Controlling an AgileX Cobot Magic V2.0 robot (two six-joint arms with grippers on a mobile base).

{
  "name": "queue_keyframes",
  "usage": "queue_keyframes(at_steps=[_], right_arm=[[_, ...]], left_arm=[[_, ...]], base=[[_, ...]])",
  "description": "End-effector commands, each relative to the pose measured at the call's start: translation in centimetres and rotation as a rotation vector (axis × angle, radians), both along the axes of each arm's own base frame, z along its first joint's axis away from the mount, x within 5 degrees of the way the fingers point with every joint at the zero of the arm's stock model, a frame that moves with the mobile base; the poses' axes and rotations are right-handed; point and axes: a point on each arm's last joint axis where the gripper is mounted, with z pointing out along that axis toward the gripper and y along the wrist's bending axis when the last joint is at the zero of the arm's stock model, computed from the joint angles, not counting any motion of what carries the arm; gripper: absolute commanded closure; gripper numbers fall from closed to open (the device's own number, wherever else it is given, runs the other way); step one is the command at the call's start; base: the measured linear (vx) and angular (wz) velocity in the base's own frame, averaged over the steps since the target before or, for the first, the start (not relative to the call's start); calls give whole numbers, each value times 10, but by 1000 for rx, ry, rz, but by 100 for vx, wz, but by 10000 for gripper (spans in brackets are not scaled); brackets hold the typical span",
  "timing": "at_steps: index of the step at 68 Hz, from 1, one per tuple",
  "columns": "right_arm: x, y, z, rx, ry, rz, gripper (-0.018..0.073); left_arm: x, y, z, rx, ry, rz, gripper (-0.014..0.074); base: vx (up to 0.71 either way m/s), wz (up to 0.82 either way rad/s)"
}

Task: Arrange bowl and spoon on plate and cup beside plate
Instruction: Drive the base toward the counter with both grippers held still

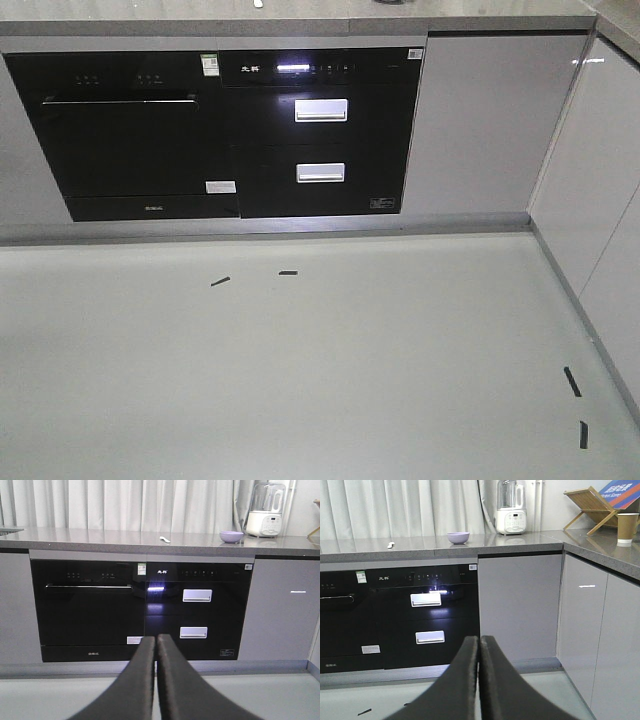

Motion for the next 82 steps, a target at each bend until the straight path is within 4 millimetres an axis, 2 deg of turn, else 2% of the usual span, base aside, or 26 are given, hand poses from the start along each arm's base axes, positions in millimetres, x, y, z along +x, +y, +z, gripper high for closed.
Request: queue_keyframes(at_steps=[1,82], right_arm=[[0,1,2,-13,-65,3,564],[0,1,2,-13,-65,3,564]], left_arm=[[0,0,-3,-10,-57,3,602],[0,0,-3,-10,-57,3,602]], base=[[5,3],[11,1]])
